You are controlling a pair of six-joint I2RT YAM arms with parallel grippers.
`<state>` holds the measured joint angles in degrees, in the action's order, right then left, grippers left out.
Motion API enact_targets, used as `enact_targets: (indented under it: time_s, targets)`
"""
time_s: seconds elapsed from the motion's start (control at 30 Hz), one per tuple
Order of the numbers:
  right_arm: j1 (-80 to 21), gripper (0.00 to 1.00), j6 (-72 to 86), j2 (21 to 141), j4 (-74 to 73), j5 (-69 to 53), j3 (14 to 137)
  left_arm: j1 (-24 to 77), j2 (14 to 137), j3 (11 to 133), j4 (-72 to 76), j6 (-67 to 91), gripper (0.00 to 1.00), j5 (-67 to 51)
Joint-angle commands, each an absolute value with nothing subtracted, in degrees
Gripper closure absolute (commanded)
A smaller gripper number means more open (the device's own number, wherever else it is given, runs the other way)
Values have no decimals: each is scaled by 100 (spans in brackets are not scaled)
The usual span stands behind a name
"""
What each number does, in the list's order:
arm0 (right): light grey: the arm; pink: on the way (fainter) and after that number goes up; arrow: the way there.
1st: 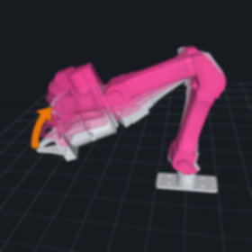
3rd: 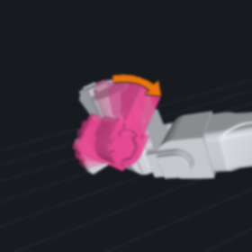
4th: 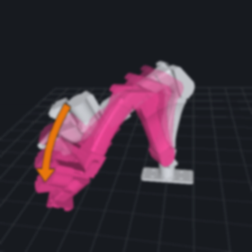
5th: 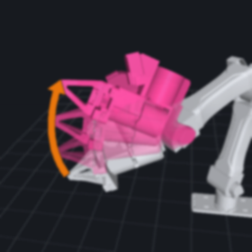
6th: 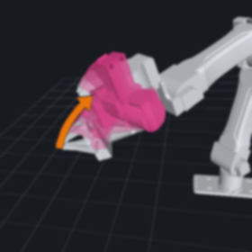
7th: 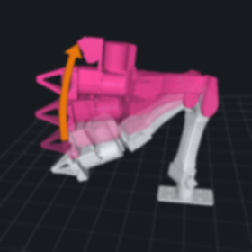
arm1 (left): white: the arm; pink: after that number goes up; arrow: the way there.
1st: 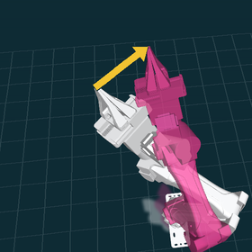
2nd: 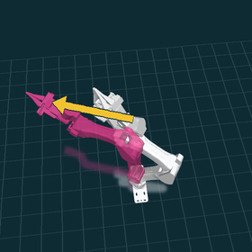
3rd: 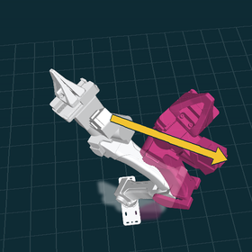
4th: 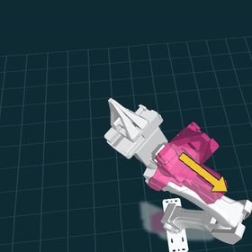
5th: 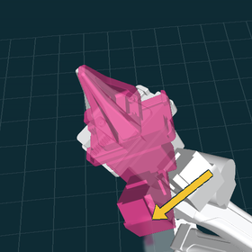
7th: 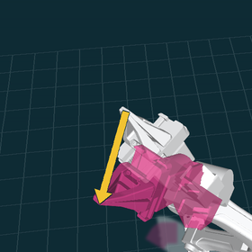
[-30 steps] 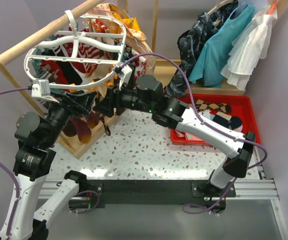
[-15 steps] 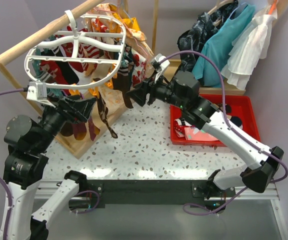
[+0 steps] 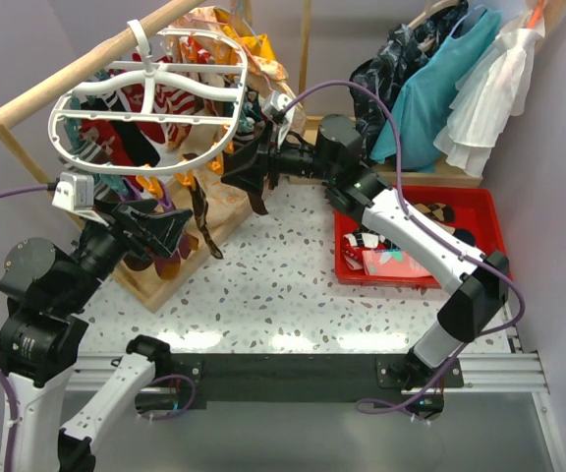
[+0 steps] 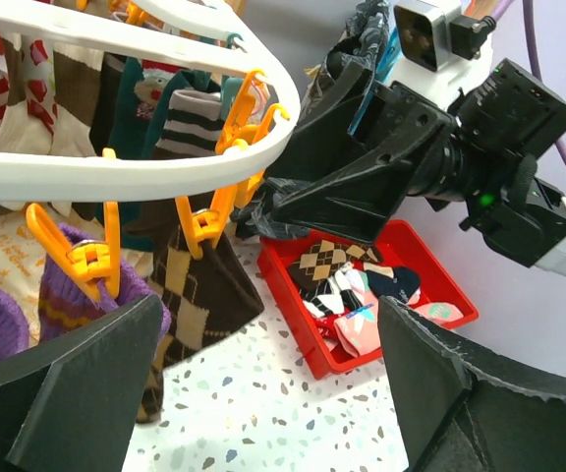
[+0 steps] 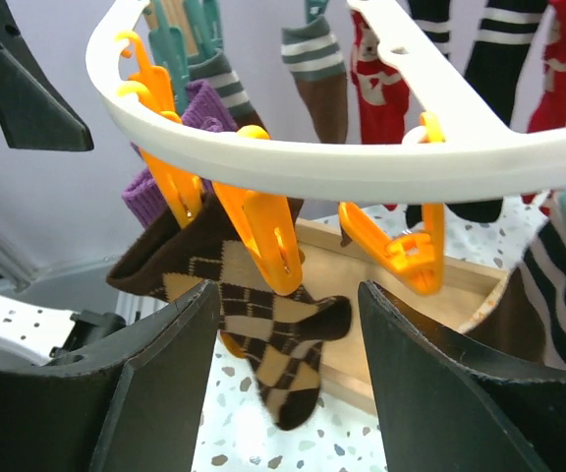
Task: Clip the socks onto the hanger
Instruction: Open the clamp at the hanger.
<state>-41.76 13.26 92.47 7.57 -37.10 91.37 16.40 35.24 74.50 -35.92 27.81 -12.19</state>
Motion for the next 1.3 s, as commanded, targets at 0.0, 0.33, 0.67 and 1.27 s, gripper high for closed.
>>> enact_targets:
  time_s: [0.0,0.33,0.67,1.27]
  targets:
    - [-4157,37,1169,9369,1169,-4183,9597,1635,3498,7786,-3744,2689,4,-1231]
    - [-4140,43,1371,9694,1406,-4421,9791,1626,3718,8077,-3771,2988,4,-1371]
    - [-4149,73,1757,9633,1889,-4597,9546,1626,4139,8358,-3411,3287,5,-1713]
    - [-5254,100,609,8491,1074,-2568,8657,1635,4526,8288,-3138,3560,9,-1995]
